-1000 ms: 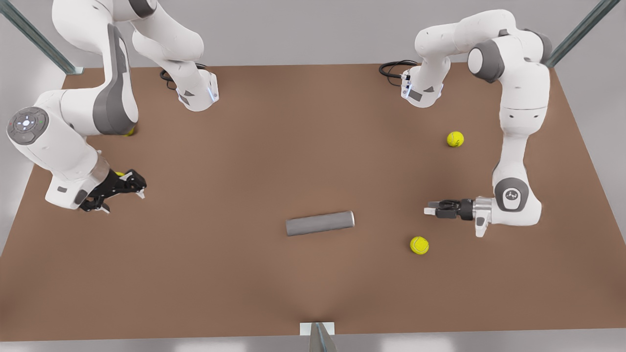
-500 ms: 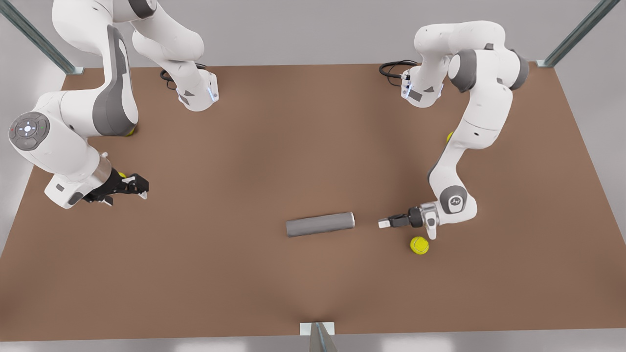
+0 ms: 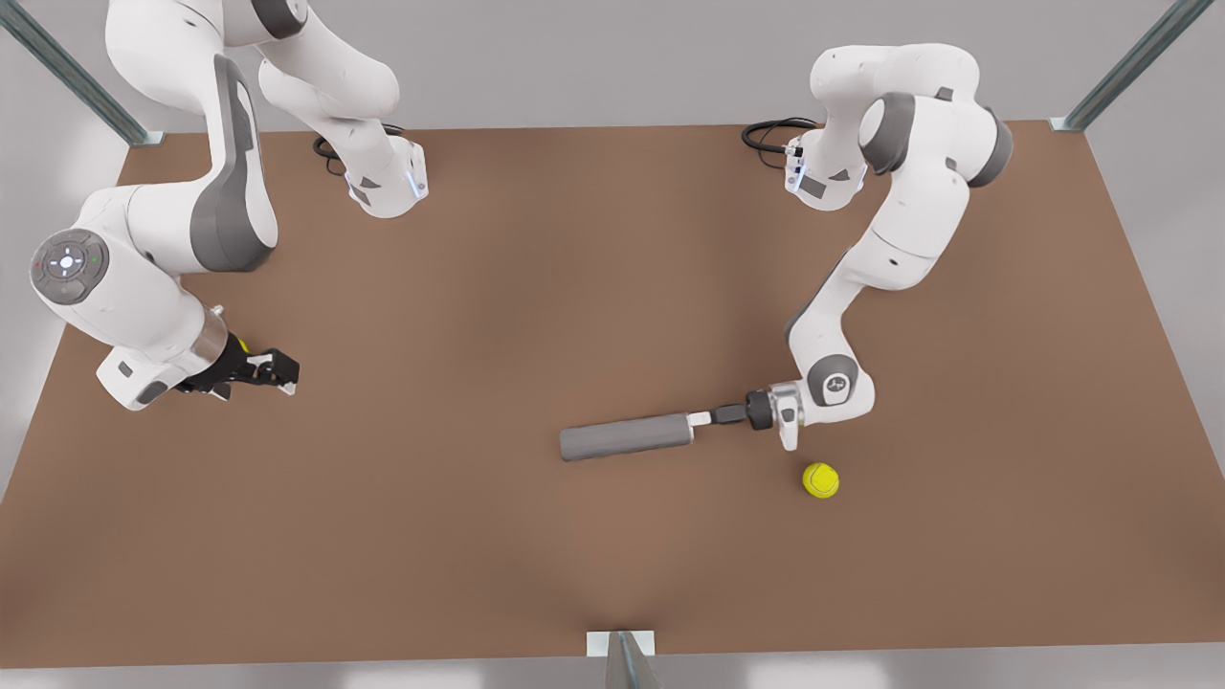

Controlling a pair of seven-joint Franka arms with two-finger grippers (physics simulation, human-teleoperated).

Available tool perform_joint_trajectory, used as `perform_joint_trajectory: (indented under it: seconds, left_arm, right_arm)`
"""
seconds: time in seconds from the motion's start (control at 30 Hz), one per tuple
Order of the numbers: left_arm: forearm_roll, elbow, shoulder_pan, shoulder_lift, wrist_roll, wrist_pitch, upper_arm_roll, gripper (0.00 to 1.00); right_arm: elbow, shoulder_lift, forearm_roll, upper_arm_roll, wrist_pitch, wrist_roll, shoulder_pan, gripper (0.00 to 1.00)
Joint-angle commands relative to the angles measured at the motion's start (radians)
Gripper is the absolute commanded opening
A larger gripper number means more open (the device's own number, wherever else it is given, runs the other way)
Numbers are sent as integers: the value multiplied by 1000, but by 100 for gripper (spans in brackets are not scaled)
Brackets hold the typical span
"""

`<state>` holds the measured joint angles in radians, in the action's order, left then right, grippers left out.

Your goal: Put the tennis tube upright

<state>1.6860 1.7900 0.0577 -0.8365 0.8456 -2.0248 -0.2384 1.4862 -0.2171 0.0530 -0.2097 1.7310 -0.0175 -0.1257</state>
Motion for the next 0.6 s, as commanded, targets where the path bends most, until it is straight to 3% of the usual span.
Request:
perform_joint_trajectory:
  seconds: [0.0, 0.5, 0.53, 0.57]
  left_arm:
    - [24, -3, 5, -6, 150, -9, -1, 100]
    - [35, -72, 40, -55, 156, -35, -18, 100]
    - [37, -72, 40, -55, 156, -34, -18, 98]
    - [35, -72, 40, -55, 156, -35, -18, 86]
  right_arm:
    - [-1, 1, -1, 0, -1, -91, 0, 100]
    - [-1, -7, -2, 0, -1, -88, 0, 100]
    - [-1, -7, -2, 0, -1, -88, 1, 100]
    - [-1, -7, -2, 0, -1, -88, 0, 100]
